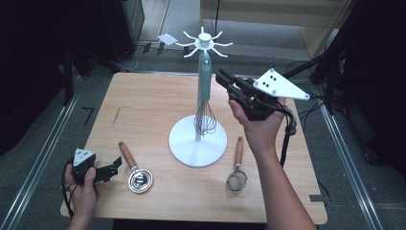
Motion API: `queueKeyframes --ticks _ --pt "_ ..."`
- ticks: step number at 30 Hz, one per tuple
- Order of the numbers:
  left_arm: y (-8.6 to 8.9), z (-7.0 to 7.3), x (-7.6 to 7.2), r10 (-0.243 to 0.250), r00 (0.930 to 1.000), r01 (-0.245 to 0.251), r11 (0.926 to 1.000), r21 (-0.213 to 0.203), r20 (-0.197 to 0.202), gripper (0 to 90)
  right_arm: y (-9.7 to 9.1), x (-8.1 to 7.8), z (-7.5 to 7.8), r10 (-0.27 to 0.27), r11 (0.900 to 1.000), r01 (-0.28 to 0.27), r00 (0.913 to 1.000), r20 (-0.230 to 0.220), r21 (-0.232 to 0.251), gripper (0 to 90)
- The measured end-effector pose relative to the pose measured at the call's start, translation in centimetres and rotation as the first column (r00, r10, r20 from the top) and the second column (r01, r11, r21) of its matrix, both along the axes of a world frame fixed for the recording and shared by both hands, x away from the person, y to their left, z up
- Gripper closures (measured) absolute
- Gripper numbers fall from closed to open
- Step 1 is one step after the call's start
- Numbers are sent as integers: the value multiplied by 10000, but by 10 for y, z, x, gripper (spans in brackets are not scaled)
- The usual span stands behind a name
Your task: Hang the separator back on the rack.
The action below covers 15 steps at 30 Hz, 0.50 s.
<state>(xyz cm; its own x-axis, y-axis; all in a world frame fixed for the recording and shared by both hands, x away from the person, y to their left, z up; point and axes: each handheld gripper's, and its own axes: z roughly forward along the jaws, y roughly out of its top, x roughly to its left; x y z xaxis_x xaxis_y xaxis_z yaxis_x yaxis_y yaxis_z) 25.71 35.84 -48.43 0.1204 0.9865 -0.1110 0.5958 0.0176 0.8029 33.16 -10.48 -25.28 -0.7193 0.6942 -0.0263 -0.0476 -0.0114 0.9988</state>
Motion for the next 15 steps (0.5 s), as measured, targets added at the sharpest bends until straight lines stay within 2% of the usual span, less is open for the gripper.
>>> queueKeyframes --ticks 8,14,15 --pt "0 0 0 0 10000 0 10000 25 1 0 -13 2 -15 -271 9994 262 9988 -420 -225 765" --pt "0 0 0 -13 10000 13 10000 32 32 0 -22 1 -30 -516 9980 486 9960 -725 -416 764" --pt "0 0 0 -4 10000 4 10000 63 15 0 -25 1 -37 -623 9971 584 9947 -820 -489 765"
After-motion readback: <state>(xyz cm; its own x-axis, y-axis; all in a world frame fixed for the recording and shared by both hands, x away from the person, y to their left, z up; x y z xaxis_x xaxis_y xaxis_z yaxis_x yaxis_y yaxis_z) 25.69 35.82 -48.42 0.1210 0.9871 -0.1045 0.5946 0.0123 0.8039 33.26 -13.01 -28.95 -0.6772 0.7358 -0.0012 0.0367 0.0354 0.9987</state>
